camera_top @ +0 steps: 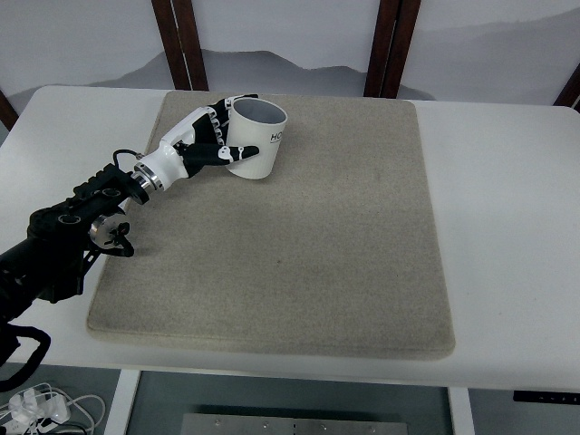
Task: Flip white cup upright
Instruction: 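Lower the upright cup onto the mat with the left hand, then open the left hand and withdraw it from the cup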
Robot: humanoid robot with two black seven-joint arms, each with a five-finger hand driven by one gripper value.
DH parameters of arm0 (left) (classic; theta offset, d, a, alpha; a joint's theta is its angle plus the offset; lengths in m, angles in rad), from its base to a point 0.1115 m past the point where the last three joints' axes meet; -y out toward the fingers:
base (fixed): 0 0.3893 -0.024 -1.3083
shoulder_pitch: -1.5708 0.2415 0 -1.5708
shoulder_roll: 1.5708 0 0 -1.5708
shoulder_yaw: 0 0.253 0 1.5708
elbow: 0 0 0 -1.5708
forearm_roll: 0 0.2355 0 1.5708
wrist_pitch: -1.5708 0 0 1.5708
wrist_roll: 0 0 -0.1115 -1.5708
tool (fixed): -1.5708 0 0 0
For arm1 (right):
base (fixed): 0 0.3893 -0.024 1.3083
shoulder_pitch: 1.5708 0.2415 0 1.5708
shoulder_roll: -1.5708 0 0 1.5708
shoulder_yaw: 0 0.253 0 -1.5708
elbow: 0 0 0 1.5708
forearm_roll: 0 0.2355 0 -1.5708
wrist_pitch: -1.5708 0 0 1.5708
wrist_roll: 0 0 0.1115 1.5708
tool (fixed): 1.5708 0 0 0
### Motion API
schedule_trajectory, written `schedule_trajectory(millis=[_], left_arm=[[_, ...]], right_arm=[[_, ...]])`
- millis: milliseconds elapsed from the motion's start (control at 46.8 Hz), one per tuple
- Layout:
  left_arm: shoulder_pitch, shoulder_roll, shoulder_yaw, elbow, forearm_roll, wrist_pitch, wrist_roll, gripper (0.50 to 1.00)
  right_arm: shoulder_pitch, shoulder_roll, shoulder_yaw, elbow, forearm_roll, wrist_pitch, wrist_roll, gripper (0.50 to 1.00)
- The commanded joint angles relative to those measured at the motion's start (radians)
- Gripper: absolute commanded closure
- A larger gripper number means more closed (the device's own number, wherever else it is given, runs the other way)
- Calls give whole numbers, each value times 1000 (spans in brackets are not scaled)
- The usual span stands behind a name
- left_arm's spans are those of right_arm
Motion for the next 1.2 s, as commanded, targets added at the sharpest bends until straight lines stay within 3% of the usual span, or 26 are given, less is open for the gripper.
schedule_trajectory(millis=[0,192,598,683,812,1175], left_arm=[[0,-1,27,0,0,32,0,934],[12,-1,32,0,-2,52,0,924],[29,-13,32,1,-5,81,0,662],[32,-13,34,0,-3,78,0,568],[32,-11,31,0,-9,75,0,512],[23,-1,18,-12,-12,42,0,500]], right_arm=[[0,0,0,0,0,0,0,548],[0,0,0,0,0,0,0,548],[0,0,0,0,0,0,0,548],[0,0,0,0,0,0,0,548],[0,0,0,0,0,0,0,548],[0,0,0,0,0,0,0,548]])
